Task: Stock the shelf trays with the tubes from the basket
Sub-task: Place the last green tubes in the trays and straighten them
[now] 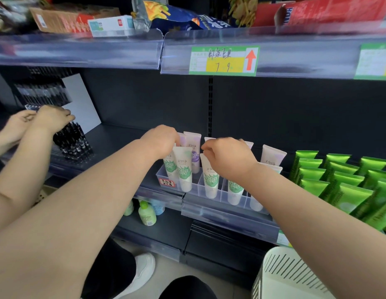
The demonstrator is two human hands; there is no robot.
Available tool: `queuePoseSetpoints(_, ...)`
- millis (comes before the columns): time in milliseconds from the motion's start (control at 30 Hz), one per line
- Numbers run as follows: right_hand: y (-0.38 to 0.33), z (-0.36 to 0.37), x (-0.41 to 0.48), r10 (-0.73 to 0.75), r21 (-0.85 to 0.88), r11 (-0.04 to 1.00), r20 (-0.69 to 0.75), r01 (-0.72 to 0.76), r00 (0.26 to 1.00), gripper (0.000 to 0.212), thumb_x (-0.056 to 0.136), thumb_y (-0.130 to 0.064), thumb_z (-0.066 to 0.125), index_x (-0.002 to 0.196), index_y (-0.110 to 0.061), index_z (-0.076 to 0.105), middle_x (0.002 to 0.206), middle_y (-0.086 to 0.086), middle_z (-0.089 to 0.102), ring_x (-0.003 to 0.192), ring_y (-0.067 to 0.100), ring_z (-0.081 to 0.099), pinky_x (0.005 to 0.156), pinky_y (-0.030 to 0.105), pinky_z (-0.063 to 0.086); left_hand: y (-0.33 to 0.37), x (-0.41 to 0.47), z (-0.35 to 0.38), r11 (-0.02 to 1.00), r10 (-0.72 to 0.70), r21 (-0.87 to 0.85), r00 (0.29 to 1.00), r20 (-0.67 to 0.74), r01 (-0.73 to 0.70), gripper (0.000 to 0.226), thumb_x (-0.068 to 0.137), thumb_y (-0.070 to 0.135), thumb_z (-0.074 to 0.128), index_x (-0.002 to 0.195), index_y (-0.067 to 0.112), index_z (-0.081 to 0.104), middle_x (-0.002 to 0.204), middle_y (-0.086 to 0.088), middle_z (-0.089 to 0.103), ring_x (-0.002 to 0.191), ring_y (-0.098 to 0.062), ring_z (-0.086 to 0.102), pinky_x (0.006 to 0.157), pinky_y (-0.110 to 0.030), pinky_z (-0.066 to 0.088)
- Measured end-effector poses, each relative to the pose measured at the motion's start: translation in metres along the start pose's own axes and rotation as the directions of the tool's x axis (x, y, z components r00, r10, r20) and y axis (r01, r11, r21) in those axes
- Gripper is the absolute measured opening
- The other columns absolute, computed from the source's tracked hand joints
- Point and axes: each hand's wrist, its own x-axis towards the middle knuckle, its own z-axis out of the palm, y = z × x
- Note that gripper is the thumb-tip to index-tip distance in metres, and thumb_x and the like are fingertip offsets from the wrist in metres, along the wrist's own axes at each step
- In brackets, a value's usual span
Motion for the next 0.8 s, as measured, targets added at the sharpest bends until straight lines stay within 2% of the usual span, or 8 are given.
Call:
queuePoseSetpoints(100,0.000,0.000,0.000,0.000,0.000,1.000,0.010,0.000,1.000,0.026,0.097,-0.026,0.039,0.105,-0.024,0.064,0.097,-0.002,0.068,0.090,0.024,0.059,0.092,0.040,0.035,-0.001,-0.001,-0.002,0.999,-0.028,0.029,0.999,0.024,0.027,0.035,0.083,0.000,0.046,0.105,0.016,0.068,0.103,-0.009,0.056,0.087,-0.030,0.056,0.059,-0.027,0.034)
queuePoseSetpoints(267,-0.003,0.001,0.001,-0.005,-0.009,1.000,0.019,0.005,1.000,0.026,0.096,-0.021,0.039,0.104,-0.024,0.064,0.095,-0.002,0.067,0.086,0.024,0.059,0.085,0.036,0.033,-0.003,-0.005,-0.002,0.999,-0.026,0.042,0.999,0.028,0.025,0.038,0.081,-0.003,0.045,0.105,0.014,0.069,0.102,-0.009,0.058,0.090,-0.031,0.059,0.062,-0.030,0.039)
queuePoseSetpoints(367,-0.001,-0.002,-0.001,-0.003,0.001,1.000,0.005,0.003,1.000,0.026,0.096,-0.021,0.039,0.102,-0.023,0.064,0.093,-0.001,0.067,0.086,0.024,0.058,0.083,0.036,0.033,0.002,-0.006,-0.008,0.999,-0.016,0.032,0.999,0.027,0.016,0.039,0.082,-0.006,0.046,0.109,0.011,0.069,0.110,-0.009,0.062,0.098,-0.030,0.062,0.076,-0.036,0.052)
queuePoseSetpoints(533,0.014,-0.020,-0.004,0.024,-0.006,1.000,-0.036,-0.025,0.999,0.027,0.091,-0.012,0.042,0.102,-0.024,0.063,0.095,-0.002,0.067,0.087,0.024,0.059,0.078,0.034,0.031,0.026,-0.004,-0.032,0.997,0.022,-0.068,0.997,-0.080,-0.027,0.041,0.086,-0.007,0.047,0.118,0.011,0.066,0.120,-0.009,0.060,0.105,-0.028,0.059,0.088,-0.036,0.050)
queuePoseSetpoints(700,0.050,-0.040,-0.018,0.083,-0.045,0.995,-0.059,-0.086,0.995,0.035,0.089,-0.010,0.042,0.110,-0.030,0.063,0.105,-0.004,0.067,0.097,0.022,0.059,0.086,0.038,0.035,0.074,0.007,-0.035,0.974,0.172,-0.120,0.975,-0.142,-0.190,0.033,0.087,-0.007,0.049,0.100,0.014,0.071,0.095,-0.005,0.059,0.084,-0.026,0.054,0.081,-0.035,0.052)
queuePoseSetpoints(733,0.058,-0.043,-0.021,0.101,-0.063,0.992,-0.062,-0.105,0.993,0.037,0.089,-0.010,0.043,0.112,-0.031,0.062,0.107,-0.004,0.067,0.100,0.023,0.058,0.086,0.037,0.035,0.083,0.010,-0.032,0.969,0.191,-0.130,0.970,-0.149,-0.211,0.027,0.089,-0.004,0.049,0.087,0.020,0.059,0.096,-0.004,0.058,0.086,-0.025,0.054,0.080,-0.033,0.050)
queuePoseSetpoints(767,0.066,-0.046,-0.025,0.119,-0.079,0.989,-0.066,-0.124,0.991,0.038,0.088,-0.010,0.044,0.114,-0.032,0.061,0.109,-0.003,0.066,0.102,0.023,0.057,0.087,0.038,0.036,0.092,0.013,-0.031,0.960,0.217,-0.144,0.962,-0.165,-0.241,0.023,0.091,-0.001,0.050,0.111,0.000,0.062,0.102,-0.002,0.061,0.091,-0.024,0.057,0.081,-0.033,0.050)
queuePoseSetpoints(800,0.074,-0.049,-0.028,0.135,-0.093,0.986,-0.073,-0.142,0.988,0.038,0.088,-0.010,0.045,0.115,-0.032,0.061,0.110,-0.002,0.066,0.105,0.023,0.056,0.088,0.039,0.036,0.101,0.017,-0.029,0.954,0.223,-0.165,0.959,-0.172,-0.251,0.034,0.093,0.002,0.051,0.116,0.021,0.067,0.110,-0.002,0.063,0.097,-0.023,0.059,0.085,-0.035,0.051)
